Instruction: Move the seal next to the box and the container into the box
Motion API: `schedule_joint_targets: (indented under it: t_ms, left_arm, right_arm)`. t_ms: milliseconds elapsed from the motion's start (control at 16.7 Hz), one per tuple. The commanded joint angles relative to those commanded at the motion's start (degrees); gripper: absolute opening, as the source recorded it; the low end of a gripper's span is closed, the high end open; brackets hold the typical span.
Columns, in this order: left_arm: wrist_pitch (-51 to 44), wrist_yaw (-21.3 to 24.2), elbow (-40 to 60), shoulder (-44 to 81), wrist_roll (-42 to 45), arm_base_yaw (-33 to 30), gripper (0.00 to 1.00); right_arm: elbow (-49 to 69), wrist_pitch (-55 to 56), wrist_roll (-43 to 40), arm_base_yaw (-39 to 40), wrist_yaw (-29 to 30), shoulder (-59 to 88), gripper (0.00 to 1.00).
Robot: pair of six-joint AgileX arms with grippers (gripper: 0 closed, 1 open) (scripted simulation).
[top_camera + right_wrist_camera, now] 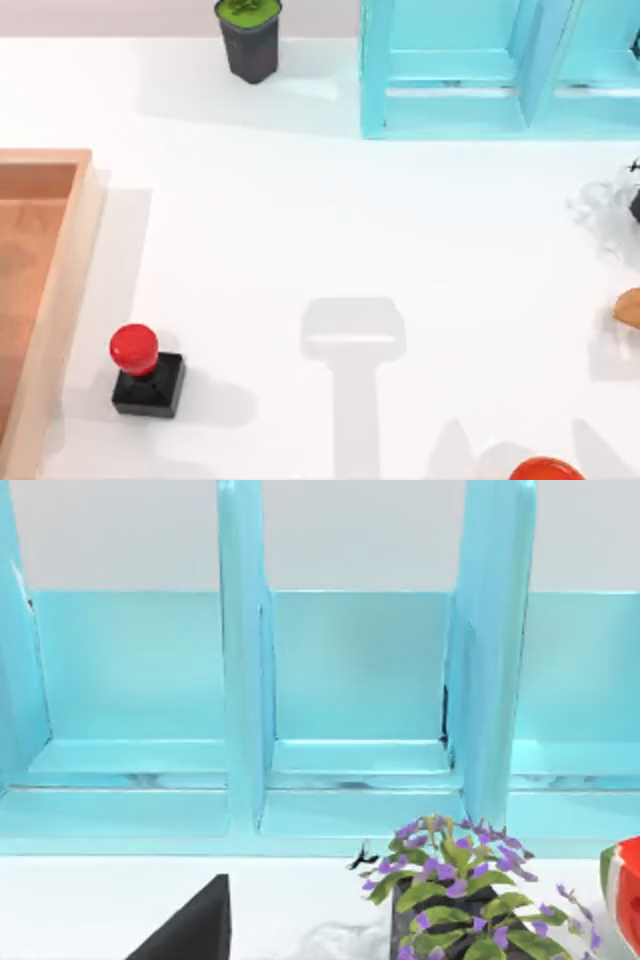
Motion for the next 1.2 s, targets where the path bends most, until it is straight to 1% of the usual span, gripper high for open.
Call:
schedule_joint_targets:
  t_ms: [240, 480, 720, 1020, 1200]
  left_arm:
    - [-0.14, -0.22, 0.83, -0.27, -0.03, 0.08, 1.0]
    - [-2.49, -2.0, 7.59, -1.55, -0.44, 0.46, 1.0]
    - [-8.57, -2.87, 14.11, -2.5, -1.19, -0.37, 1.0]
    - [-19.39, -1.09, 18.18, -3.68, -0.96, -0.91, 1.0]
    - [-23.44, -0.07, 19.31, -4.28, -0.41, -0.39, 1.0]
  right_arm:
    - [0.0, 0.0, 0.0, 0.0, 0.0, 0.0, 1.0]
    - [0.0, 0.0, 0.0, 0.0, 0.0, 0.0, 1.0]
    - [0.0, 0.0, 0.0, 0.0, 0.0, 0.0, 1.0]
    - [0.0, 0.0, 0.0, 0.0, 0.0, 0.0, 1.0]
    - [0.0, 0.0, 0.0, 0.0, 0.0, 0.0, 1.0]
